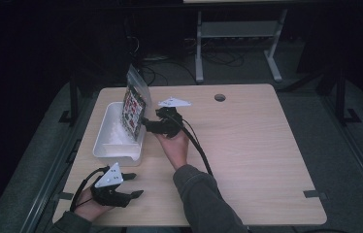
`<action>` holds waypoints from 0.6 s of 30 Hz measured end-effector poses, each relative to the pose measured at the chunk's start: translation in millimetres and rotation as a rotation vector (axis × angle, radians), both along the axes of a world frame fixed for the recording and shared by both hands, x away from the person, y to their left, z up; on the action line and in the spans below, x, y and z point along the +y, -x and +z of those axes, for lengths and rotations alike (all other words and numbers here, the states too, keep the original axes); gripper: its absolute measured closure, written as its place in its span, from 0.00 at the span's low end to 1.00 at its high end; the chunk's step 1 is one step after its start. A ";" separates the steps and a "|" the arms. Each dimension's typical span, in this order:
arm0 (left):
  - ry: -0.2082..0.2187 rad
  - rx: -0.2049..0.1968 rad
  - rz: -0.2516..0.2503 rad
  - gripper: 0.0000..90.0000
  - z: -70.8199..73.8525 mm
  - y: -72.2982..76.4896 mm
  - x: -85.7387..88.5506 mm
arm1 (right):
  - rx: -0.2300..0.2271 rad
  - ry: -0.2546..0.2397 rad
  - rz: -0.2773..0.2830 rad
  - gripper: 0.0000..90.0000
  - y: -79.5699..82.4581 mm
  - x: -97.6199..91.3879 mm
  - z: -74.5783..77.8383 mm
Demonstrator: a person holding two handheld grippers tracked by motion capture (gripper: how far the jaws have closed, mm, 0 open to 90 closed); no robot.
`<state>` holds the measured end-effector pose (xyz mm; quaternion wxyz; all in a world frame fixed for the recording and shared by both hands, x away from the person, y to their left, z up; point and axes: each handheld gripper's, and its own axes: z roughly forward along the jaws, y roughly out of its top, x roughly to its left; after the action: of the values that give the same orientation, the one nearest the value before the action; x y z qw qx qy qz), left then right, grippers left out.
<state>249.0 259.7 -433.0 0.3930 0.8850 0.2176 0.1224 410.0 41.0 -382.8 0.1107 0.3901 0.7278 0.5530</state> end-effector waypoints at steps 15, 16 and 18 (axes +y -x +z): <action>-0.010 0.003 0.000 0.39 -0.6 -0.9 -1.6 | 0.013 -0.008 0.016 0.32 14.7 -46.4 -3.9; -0.010 0.004 0.001 0.39 -0.6 -1.0 -1.6 | 0.013 -0.006 0.016 0.32 15.5 -48.5 -4.1; -0.009 0.003 0.002 0.39 -0.6 -1.0 -1.6 | 0.014 -0.006 0.019 0.32 19.3 -56.2 -4.2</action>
<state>250.0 258.1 -433.6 0.3883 0.8868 0.2187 0.1224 390.7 -15.1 -387.0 0.0991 0.3875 0.7307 0.5533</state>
